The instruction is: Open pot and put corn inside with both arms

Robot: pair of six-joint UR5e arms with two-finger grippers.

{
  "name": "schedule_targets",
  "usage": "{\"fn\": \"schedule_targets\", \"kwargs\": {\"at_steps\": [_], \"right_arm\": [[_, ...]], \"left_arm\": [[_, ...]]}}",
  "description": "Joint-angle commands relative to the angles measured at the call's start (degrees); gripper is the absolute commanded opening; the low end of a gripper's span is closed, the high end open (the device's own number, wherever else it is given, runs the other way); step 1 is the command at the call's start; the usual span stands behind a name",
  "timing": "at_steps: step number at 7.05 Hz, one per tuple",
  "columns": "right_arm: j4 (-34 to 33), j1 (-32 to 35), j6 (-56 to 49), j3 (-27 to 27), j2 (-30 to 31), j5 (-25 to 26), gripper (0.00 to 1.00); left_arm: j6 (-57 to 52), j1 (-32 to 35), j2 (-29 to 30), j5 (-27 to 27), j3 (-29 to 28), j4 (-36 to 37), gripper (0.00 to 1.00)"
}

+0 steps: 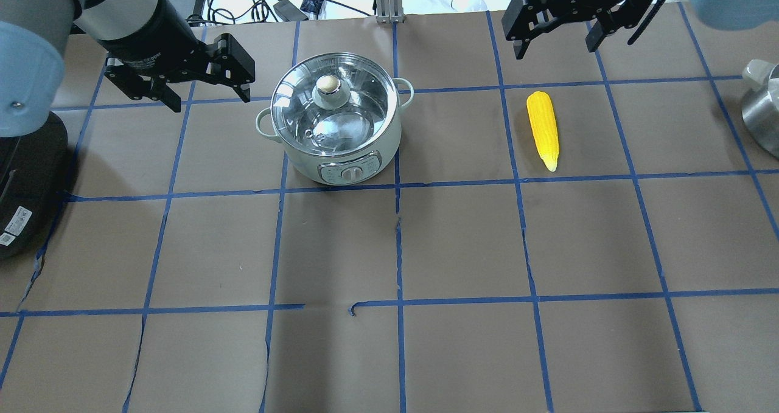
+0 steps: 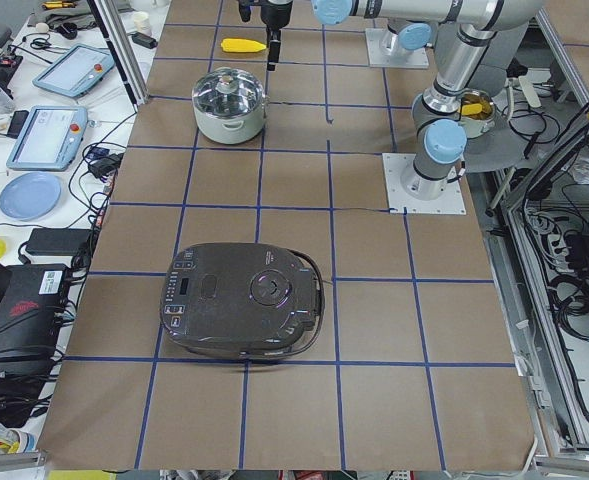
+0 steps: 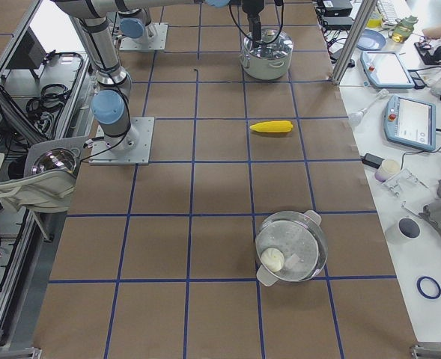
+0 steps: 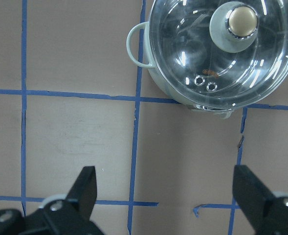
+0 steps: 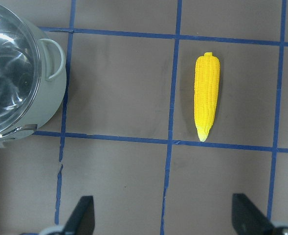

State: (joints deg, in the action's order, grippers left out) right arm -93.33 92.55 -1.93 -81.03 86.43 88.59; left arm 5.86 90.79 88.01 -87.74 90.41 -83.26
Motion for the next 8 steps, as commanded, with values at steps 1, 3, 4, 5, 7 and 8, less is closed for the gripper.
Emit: {"fn": "schedule_targets", "kwargs": {"at_steps": [1, 3, 4, 5, 7, 8], "right_arm": [[0.0, 0.0, 0.0, 0.0, 0.0, -0.1, 1.0], [-0.3, -0.2, -0.2, -0.4, -0.1, 0.1, 1.0], [-0.3, -0.2, 0.0, -0.4, -0.1, -0.1, 1.0], [-0.2, -0.2, 0.0, -0.4, -0.1, 0.0, 1.0], [-0.2, -0.2, 0.0, -0.4, -0.1, 0.3, 1.0], [-0.2, -0.2, 0.1, -0.4, -0.1, 0.5, 1.0]], "left_arm": [[-0.1, 0.0, 0.1, 0.1, -0.1, 0.0, 1.0], [-0.1, 0.0, 0.1, 0.2, -0.1, 0.0, 1.0], [-0.1, -0.1, 0.1, 0.1, 0.0, 0.0, 1.0], [-0.1, -0.4, 0.0, 0.0, 0.0, -0.1, 1.0], [-0.1, -0.9, 0.0, 0.0, -0.1, -0.1, 1.0], [-0.2, -0.9, 0.0, -0.1, 0.0, -0.1, 1.0]]}}
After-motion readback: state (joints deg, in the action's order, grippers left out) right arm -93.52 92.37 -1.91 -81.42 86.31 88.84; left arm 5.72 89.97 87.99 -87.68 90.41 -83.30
